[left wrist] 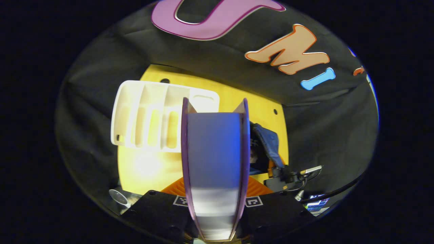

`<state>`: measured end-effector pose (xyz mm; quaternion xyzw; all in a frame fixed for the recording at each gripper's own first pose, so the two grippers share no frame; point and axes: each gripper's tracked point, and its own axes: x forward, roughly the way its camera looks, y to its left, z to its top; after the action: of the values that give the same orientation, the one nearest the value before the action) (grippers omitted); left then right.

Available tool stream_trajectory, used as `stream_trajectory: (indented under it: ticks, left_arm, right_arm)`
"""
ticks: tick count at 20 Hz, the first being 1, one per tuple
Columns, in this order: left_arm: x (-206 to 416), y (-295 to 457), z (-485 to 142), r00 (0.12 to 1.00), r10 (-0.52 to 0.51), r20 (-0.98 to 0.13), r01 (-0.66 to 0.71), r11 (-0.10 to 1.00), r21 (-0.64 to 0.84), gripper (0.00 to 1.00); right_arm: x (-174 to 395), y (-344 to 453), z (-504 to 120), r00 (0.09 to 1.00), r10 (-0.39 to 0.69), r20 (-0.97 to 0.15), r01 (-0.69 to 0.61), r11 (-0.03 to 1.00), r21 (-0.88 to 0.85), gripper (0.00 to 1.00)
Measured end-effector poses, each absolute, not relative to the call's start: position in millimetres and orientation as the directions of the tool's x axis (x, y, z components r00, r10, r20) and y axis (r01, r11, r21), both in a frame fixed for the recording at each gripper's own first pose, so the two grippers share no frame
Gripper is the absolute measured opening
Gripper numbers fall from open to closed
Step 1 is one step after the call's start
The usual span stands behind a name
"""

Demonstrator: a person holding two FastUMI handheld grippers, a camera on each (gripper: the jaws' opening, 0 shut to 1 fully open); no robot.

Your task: Open the schoolbag, grab two books from the bookshelf and put them into the schoolbag.

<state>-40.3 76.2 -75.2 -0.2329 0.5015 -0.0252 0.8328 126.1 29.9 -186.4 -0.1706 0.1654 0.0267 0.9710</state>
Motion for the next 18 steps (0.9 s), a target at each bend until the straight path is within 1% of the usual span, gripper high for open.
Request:
stream_trajectory:
  ticks: [3,10,13,15,18]
  left_arm:
    - [-26,44,-99,0.488,-0.350,-0.800,-0.148,0.869,-0.471,0.41]
    - [22,-21,-172,0.481,-0.504,-0.717,-0.159,0.754,-0.637,0.41]
    - [33,-47,-203,0.462,-0.545,-0.700,-0.177,0.717,-0.674,0.40]
    - [38,-60,-220,0.450,-0.560,-0.695,-0.161,0.715,-0.680,0.40]
    - [51,-86,-238,0.462,-0.592,-0.660,-0.107,0.702,-0.704,0.39]
  right_arm:
    - [127,27,-185,0.943,-0.006,-0.333,-0.099,0.949,-0.298,0.07]
    - [132,22,-182,0.940,-0.006,-0.342,-0.086,0.963,-0.255,0.07]
    - [134,20,-182,0.938,-0.005,-0.346,-0.086,0.965,-0.247,0.07]
    - [133,18,-181,0.938,-0.004,-0.347,-0.084,0.968,-0.238,0.07]
    - [133,16,-180,0.938,-0.003,-0.347,-0.078,0.973,-0.219,0.07]
